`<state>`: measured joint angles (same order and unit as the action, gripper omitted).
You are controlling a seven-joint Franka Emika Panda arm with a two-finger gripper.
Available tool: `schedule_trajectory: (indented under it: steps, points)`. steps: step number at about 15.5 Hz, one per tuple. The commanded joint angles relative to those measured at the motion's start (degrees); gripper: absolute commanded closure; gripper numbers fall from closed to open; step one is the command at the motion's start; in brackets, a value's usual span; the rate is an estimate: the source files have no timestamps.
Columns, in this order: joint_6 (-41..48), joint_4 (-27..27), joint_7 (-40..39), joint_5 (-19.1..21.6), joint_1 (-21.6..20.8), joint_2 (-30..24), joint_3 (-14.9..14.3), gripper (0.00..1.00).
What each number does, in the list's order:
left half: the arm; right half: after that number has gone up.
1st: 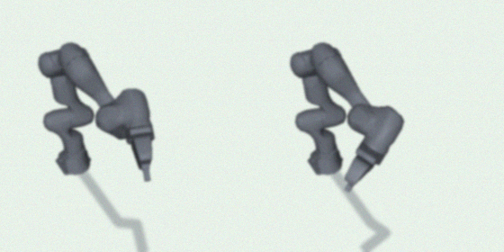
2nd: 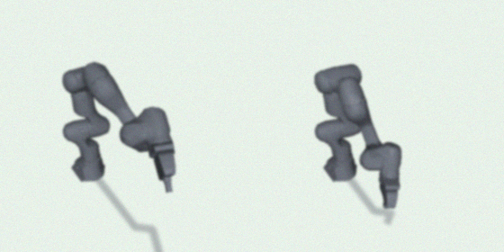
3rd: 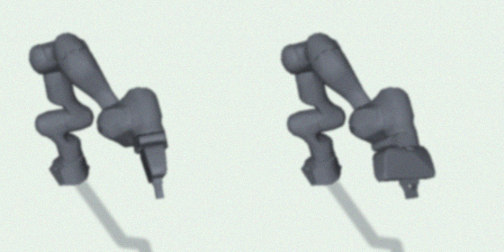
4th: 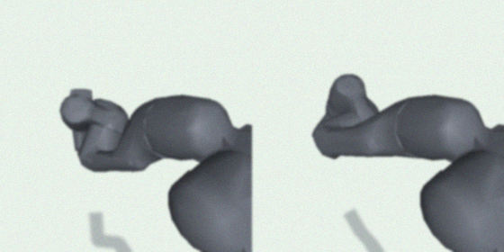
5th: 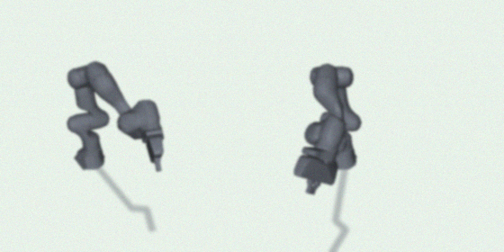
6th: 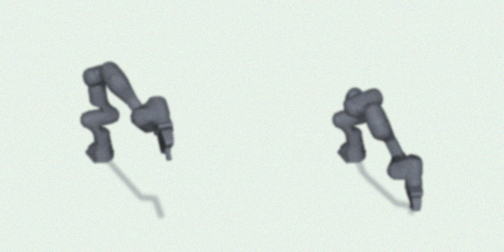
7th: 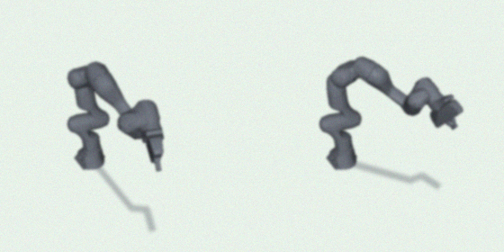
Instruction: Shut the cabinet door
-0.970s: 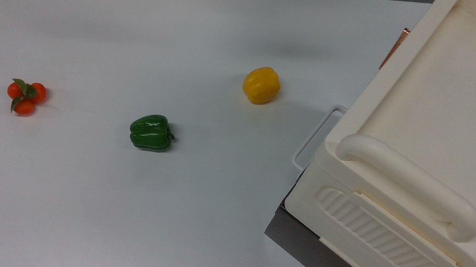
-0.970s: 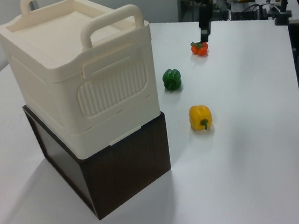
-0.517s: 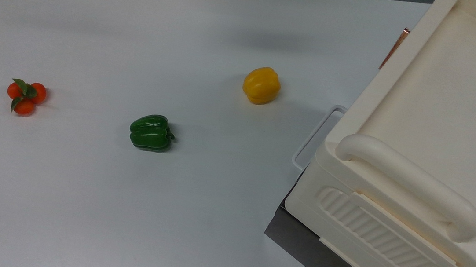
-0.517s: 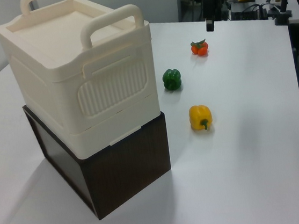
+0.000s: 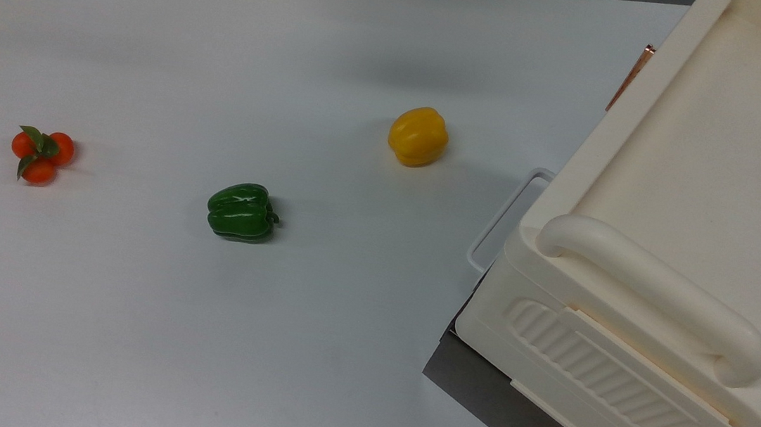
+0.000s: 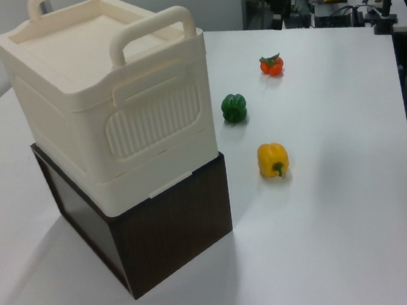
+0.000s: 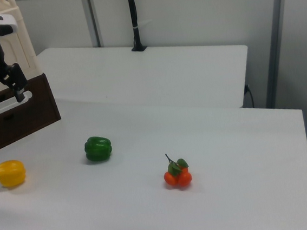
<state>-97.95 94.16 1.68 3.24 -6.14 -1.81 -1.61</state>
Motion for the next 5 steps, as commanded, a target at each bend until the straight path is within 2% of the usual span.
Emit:
schedule_trajectory:
  steps: [1, 5]
  points:
    - [-1.02, -0.03, -1.94, -0.51, -0.98, -0.03, -0.42, 0.0]
    - [-0.84, -0.03, -1.85, -0.78, -0.98, -0.03, 0.03, 0.0]
